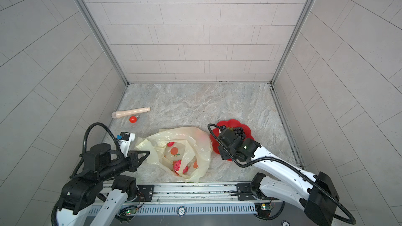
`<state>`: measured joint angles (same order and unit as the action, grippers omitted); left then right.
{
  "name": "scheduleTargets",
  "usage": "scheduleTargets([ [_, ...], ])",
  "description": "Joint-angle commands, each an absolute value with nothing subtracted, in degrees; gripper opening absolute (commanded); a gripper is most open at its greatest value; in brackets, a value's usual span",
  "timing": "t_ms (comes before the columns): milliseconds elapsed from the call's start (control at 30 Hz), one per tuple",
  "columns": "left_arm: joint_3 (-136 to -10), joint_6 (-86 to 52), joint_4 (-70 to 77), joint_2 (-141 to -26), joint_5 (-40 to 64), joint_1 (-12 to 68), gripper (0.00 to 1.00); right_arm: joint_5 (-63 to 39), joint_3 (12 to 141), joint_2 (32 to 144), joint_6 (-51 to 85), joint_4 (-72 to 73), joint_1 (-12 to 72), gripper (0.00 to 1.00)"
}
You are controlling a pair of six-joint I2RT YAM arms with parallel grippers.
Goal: Take fruits out of the plastic bag
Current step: Place the fake fruit on the plate, then take out the fake fruit from the plastic bag.
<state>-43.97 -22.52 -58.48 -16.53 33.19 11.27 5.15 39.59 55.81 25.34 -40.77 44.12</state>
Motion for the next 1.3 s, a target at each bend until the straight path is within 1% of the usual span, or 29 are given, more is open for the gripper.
scheduleTargets([
  [0, -43.5, -22.8, -57.6, -15.9, 33.1, 11.0, 0.03, 7.1, 40.4, 55.3, 25.6, -41.9, 44.5, 0.66],
  [167, -43.5, -22.8, -57.6, -15.6, 33.1, 11.0, 0.03, 7.1, 37.7, 57.5, 27.2, -38.5, 44.5, 0.49],
  [267, -43.5, -22.8, -57.6, -15.5, 33.1, 11.0, 0.03, 6.4, 37.3, 59.5, 27.2, -37.6, 44.5, 0.46],
  [500, -43.5, -22.8, -57.6, -15.1, 33.0, 11.1, 0.03, 6.5, 38.4, 61.0, 26.7, -39.2, 44.5, 0.45],
  [733, -43.7, -22.7, -57.6, -14.6, 33.2, 11.1, 0.03, 6.2, 43.8, 56.7, 26.6, -43.2, 44.5, 0.46],
  [833, -43.6, -21.9, -56.6, -13.9, 35.8, 11.2, 0.03, 5.4, 47.3, 55.0, 25.9, -44.2, 45.4, 0.47],
  [933, -42.3, -21.9, -53.9, -12.3, 41.3, 11.5, 0.03, 5.4, 51.4, 54.9, 25.6, -43.8, 48.2, 0.49],
  [1033, -41.5, -22.5, -51.9, -9.7, 44.6, 11.5, 0.03, 5.3, 57.7, 57.5, 23.3, -42.7, 54.3, 0.49],
  [1167, -41.9, -22.1, -51.8, -7.6, 45.8, 11.6, 0.02, 7.1, 66.9, 64.3, 18.7, -39.5, 65.3, 0.48],
  [1267, -42.4, -21.4, -53.3, -9.4, 46.1, 11.5, 0.02, 7.1, 74.0, 72.0, 17.2, -38.0, 70.9, 0.48],
])
